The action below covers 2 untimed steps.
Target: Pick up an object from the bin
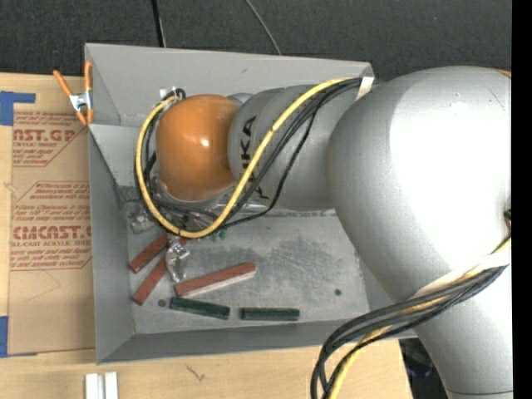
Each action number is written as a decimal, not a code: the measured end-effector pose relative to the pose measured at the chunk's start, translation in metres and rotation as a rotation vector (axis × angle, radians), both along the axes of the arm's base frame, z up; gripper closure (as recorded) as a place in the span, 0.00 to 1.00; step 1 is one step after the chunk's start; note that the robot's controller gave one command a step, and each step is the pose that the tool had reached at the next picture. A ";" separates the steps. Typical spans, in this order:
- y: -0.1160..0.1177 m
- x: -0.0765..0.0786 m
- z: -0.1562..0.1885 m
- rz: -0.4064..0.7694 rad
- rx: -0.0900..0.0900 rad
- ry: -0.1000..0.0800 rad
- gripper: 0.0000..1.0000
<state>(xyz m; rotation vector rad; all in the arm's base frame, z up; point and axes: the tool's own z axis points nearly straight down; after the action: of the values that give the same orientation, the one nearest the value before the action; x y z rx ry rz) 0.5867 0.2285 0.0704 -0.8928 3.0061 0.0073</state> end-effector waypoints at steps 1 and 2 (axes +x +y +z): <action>0.003 0.002 0.003 0.030 -0.014 0.007 1.00; 0.003 0.002 0.003 0.030 -0.014 0.006 1.00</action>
Offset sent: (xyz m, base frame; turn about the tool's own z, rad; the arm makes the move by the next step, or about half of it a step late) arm 0.0000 0.0000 0.0000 0.0000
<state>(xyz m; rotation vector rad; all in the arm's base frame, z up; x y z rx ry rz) 0.5882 0.2316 0.0731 -0.9410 3.0020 -0.0101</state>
